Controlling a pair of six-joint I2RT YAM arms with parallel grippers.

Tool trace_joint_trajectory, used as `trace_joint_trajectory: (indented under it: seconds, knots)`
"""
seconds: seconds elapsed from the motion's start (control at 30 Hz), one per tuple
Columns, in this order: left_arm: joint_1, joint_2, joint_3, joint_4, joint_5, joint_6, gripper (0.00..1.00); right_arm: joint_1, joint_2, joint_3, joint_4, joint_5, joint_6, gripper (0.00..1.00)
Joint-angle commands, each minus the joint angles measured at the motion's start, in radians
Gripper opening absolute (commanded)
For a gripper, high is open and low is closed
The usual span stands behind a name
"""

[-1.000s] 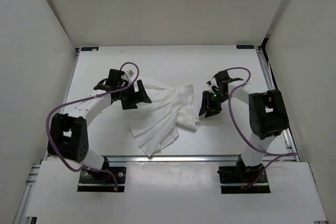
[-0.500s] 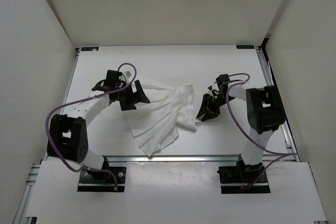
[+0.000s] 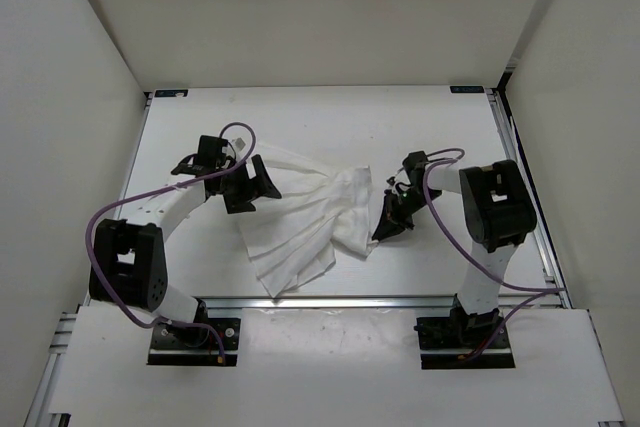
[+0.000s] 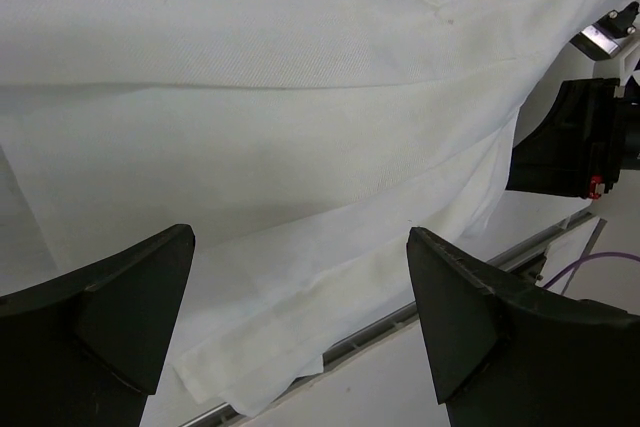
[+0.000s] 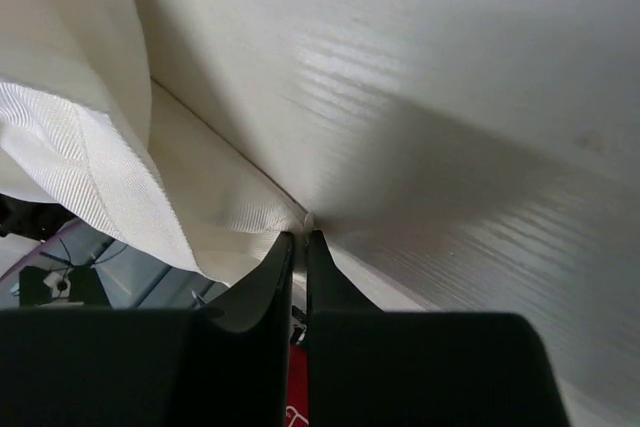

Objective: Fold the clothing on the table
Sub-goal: Flatten the skirt out

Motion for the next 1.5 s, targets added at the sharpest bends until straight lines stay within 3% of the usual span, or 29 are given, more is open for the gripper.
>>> trace_joint_trajectory:
  seconds: [0.0,0.1,0.2,0.27,0.37,0.53,0.67,0.8,0.9,1.0,1.2,1.3,1.37,1.47]
  knots:
    - [0.013,-0.03,0.018,0.002,0.008,0.019,0.99,0.008,0.004,0.009,-0.045,0.049,-0.042,0.0]
    - [0.021,-0.038,0.036,0.003,0.014,0.017,0.98,-0.024,-0.083,0.114,-0.132,0.194,-0.071,0.0]
    - [0.035,-0.04,0.046,0.02,0.028,0.012,0.99,-0.058,-0.181,0.479,-0.304,0.525,-0.126,0.0]
    - [0.026,-0.04,0.047,0.026,0.022,-0.004,0.99,-0.058,-0.209,0.618,-0.335,0.596,-0.131,0.0]
    - [0.007,-0.029,0.055,0.034,0.032,-0.009,0.99,-0.042,-0.287,0.665,-0.254,0.532,-0.1,0.0]
    - [-0.014,0.008,0.081,0.032,0.035,-0.009,0.99,0.168,-0.318,0.796,-0.221,0.748,-0.166,0.0]
    - [-0.014,0.007,0.064,0.04,0.032,-0.011,0.98,0.273,-0.472,0.549,0.055,0.767,-0.231,0.0]
    - [-0.008,0.011,0.049,0.039,0.031,-0.009,0.98,0.187,-0.395,0.601,-0.041,0.522,-0.205,0.0]
    - [0.004,0.013,0.026,0.043,0.023,-0.003,0.99,0.201,-0.451,0.517,0.068,0.26,-0.267,0.0]
    - [0.0,0.011,0.018,0.045,0.025,-0.007,0.98,0.171,-0.455,0.487,0.129,0.155,-0.22,0.0]
    - [-0.025,0.03,0.001,0.124,0.112,-0.053,0.99,0.13,-0.451,0.441,0.063,0.233,-0.186,0.0]
    - [-0.066,0.051,-0.022,0.209,0.181,-0.116,0.99,0.133,-0.493,0.366,-0.029,0.441,-0.143,0.01]
    - [-0.104,0.066,-0.02,0.227,0.171,-0.127,0.99,0.141,-0.557,0.276,-0.092,0.662,-0.088,0.0]
    - [-0.151,0.1,-0.011,0.227,0.174,-0.127,0.98,0.048,-0.722,0.117,-0.16,0.686,0.027,0.0]
